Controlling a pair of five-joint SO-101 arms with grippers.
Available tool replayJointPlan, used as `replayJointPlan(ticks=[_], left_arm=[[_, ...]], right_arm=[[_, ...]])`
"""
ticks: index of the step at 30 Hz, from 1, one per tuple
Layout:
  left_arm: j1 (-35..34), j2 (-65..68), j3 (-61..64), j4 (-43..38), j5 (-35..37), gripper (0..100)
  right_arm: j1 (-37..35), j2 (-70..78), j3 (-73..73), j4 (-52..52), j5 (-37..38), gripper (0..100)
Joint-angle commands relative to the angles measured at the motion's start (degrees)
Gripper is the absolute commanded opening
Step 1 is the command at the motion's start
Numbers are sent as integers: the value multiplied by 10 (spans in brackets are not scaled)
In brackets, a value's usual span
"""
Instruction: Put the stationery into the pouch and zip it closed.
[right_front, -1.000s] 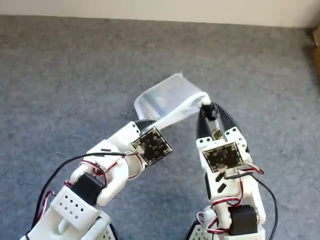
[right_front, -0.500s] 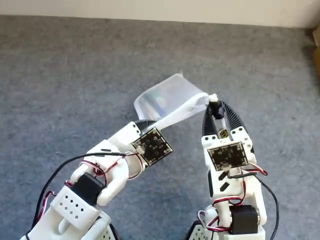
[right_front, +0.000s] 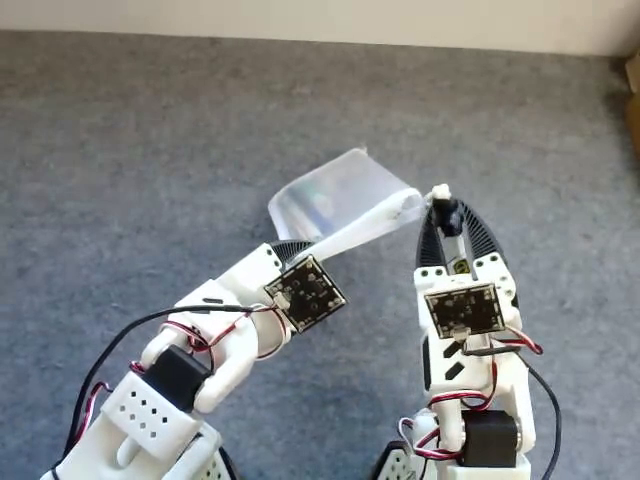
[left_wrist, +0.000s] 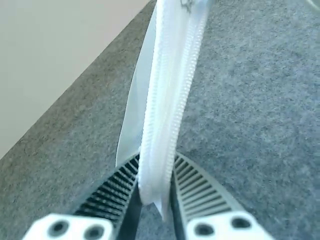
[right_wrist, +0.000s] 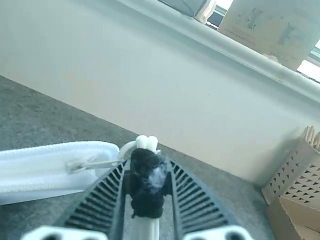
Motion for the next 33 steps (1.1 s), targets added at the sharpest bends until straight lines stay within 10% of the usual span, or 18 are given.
replayJointPlan(ticks=[1,24,33], left_arm=[[-27,7,-3,0,9,6],[-46,-53,8,13,11,6],[-44,-130,38,17,11,6]], right_arm=[[37,0,-14,-31,-4,5],[115,0,-13,-54,-5,5],[-15,-6,-21,87,-5,120]])
